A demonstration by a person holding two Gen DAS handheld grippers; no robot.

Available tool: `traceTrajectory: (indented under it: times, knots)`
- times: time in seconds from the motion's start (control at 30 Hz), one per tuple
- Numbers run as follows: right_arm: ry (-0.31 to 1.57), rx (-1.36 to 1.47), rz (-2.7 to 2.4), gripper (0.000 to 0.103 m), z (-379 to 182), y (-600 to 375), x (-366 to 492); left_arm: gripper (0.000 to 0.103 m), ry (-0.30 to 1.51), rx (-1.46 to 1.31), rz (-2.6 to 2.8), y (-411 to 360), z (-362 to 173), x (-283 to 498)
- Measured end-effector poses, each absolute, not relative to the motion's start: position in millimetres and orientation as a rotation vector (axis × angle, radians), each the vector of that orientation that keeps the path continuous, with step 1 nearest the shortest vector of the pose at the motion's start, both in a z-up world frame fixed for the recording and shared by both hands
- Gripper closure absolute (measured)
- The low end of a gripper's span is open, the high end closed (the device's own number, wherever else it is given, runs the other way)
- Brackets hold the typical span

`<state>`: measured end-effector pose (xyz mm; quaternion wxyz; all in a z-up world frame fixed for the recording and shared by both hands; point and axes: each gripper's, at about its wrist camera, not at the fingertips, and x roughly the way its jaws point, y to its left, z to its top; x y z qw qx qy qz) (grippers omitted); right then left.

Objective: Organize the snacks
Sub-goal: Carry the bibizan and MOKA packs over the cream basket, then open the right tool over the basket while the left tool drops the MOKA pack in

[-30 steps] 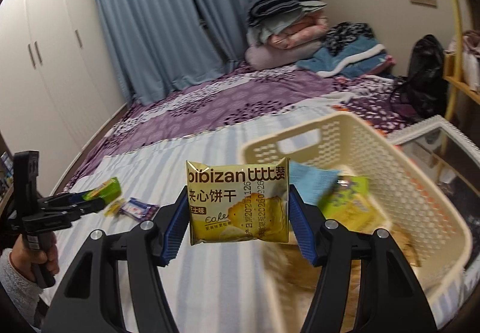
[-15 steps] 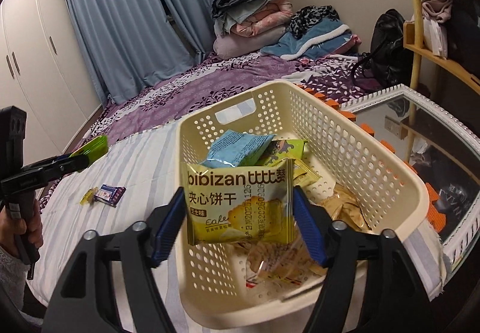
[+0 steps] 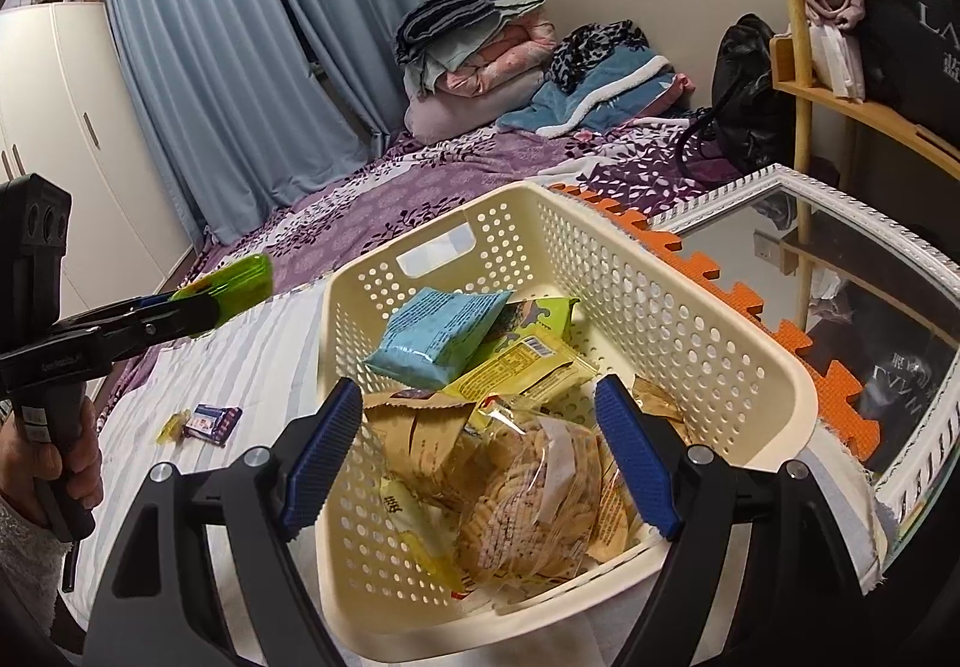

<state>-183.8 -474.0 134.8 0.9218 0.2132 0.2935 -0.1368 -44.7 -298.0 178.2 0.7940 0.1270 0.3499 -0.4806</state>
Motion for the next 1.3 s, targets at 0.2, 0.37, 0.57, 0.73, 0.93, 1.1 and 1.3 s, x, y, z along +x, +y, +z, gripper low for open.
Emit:
traceTrajectory:
  times: [0.2, 0.37, 0.57, 0.73, 0.93, 1.1, 1.3]
  knots:
    - [0.592, 0.445, -0.299, 0.023, 134.4, -481.2, -187.1, 0.039, 0.783, 0.283, -1.096, -330.4, 171.4, -47.4]
    - [0.591, 0.455, -0.304, 0.023, 132.4, -485.9, -189.1, 0.039, 0.817, 0.29, -1.129, -354.5, 161.6, -49.4]
    - [0.59, 0.461, -0.302, 0.024, 130.7, -487.3, -189.8, 0.015, 0.828, 0.286, -1.13, -370.7, 157.4, -50.5]
    - [0.582, 0.462, -0.3, 0.024, 132.8, -486.9, -188.6, 0.015, 0.816, 0.28, -1.108, -363.5, 161.2, -45.3]
    - [0.582, 0.454, -0.278, 0.023, 135.5, -478.1, -182.7, 0.015, 0.827, 0.262, -1.068, -348.2, 160.0, -36.4]
    - [0.582, 0.441, -0.266, 0.023, 140.1, -471.2, -178.9, 0.015, 0.821, 0.258, -1.056, -338.7, 161.5, -34.6]
    - [0.581, 0.43, -0.262, 0.021, 144.4, -464.0, -176.5, 0.015, 0.819, 0.259, -1.04, -328.0, 160.9, -35.2]
